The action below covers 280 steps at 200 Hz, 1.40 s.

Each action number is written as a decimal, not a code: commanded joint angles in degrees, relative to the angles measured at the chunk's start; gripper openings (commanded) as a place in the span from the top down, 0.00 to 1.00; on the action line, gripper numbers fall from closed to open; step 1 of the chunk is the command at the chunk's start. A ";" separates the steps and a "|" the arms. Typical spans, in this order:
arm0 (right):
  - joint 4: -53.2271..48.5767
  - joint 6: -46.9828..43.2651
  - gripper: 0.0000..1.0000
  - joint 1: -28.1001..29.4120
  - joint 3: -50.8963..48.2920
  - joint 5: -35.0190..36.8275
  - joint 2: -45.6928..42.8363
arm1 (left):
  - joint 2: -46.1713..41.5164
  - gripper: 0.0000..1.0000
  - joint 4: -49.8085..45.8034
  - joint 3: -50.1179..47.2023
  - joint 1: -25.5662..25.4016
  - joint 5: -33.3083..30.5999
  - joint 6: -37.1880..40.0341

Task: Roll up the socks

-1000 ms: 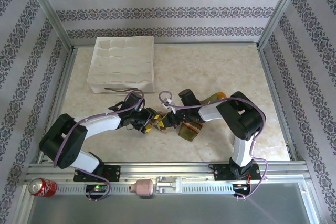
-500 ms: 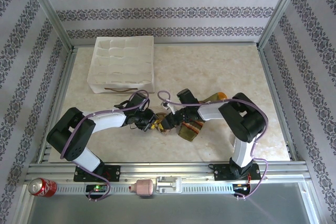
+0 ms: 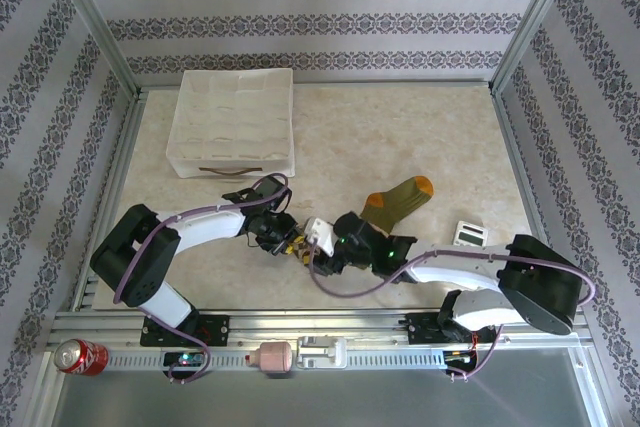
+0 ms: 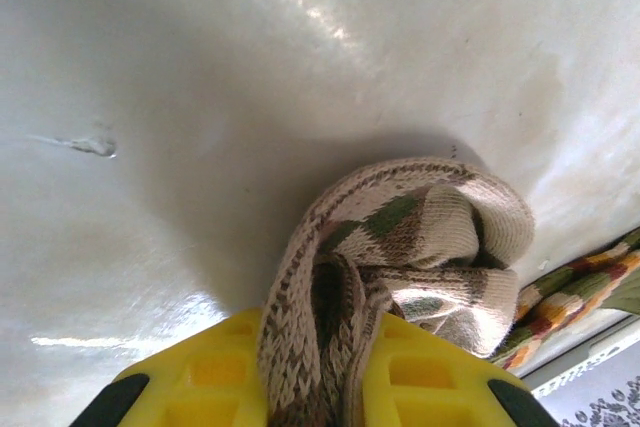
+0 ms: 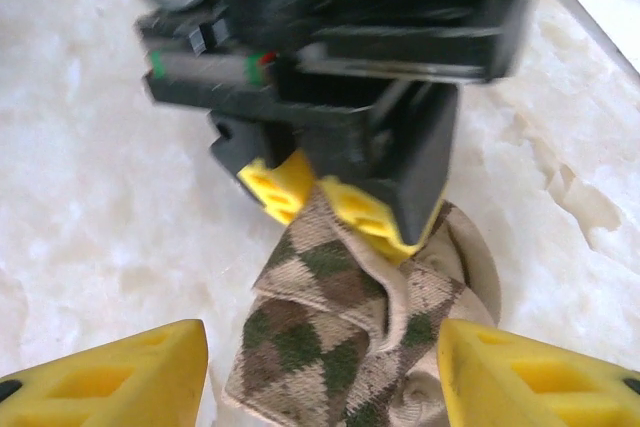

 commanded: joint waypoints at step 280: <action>1.75 12.29 1.00 -17.33 4.88 -34.97 28.34 | -12.14 0.21 21.46 -12.85 4.56 -1.26 -2.21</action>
